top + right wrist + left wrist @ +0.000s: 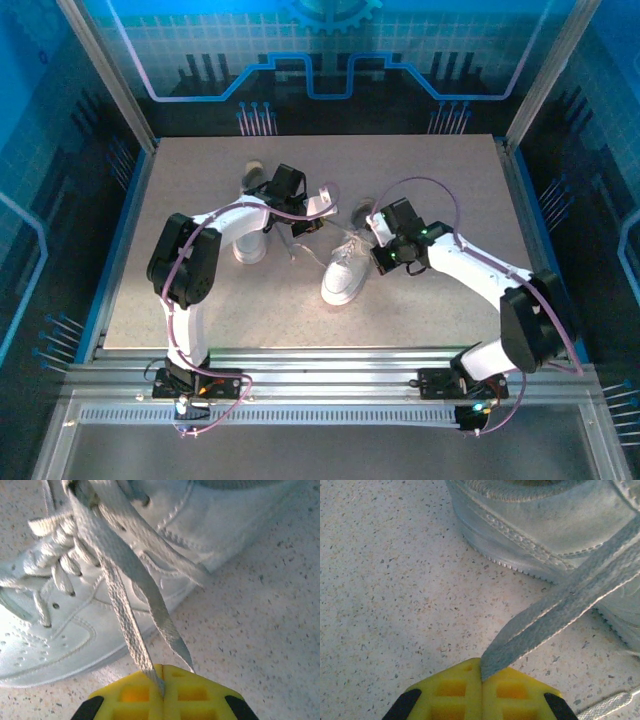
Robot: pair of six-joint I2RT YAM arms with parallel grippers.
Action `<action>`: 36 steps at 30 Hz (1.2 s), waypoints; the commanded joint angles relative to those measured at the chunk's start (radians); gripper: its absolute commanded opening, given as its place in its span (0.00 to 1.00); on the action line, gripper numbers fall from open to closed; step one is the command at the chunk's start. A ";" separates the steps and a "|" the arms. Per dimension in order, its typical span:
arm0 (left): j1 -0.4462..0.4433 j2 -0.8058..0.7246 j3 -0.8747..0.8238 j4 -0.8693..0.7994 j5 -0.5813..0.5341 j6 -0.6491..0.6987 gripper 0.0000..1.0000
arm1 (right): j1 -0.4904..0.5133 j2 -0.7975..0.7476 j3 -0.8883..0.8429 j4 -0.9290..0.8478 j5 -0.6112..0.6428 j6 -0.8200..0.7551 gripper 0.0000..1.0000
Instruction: Tie the shoes
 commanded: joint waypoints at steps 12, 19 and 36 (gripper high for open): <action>0.035 0.025 0.044 -0.018 -0.014 -0.069 0.00 | -0.074 0.065 0.016 -0.151 -0.095 0.055 0.00; 0.086 0.035 0.015 0.022 -0.007 -0.132 0.00 | -0.096 0.101 0.020 -0.164 -0.161 0.086 0.00; 0.105 -0.119 -0.058 0.083 0.075 -0.286 0.36 | -0.164 -0.061 0.098 -0.155 -0.346 0.039 0.68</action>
